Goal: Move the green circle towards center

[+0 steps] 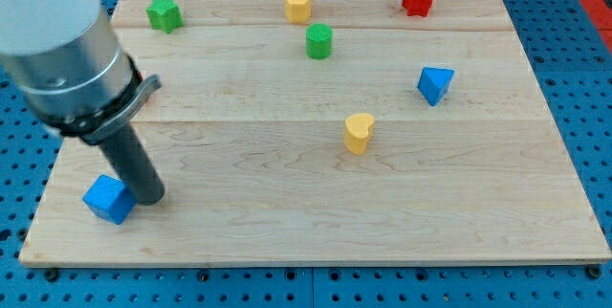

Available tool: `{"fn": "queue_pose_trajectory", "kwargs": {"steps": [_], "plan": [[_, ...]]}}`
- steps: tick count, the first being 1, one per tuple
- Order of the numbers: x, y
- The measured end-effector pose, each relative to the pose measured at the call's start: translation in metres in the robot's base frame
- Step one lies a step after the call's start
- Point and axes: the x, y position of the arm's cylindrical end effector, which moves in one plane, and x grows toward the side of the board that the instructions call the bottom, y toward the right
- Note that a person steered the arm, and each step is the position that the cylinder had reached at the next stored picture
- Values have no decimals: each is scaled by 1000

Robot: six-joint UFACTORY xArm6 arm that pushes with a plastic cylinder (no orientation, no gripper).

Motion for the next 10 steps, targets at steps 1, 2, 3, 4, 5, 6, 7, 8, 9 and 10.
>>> {"fn": "queue_pose_trajectory", "kwargs": {"steps": [1,2,3,4,5,6,7,8,9,10], "plan": [[-20,19],[-62,37],[-106,64],[-167,80],[-219,109],[-244,154],[-264,179],[-267,206],[-213,228],[-124,211]]}}
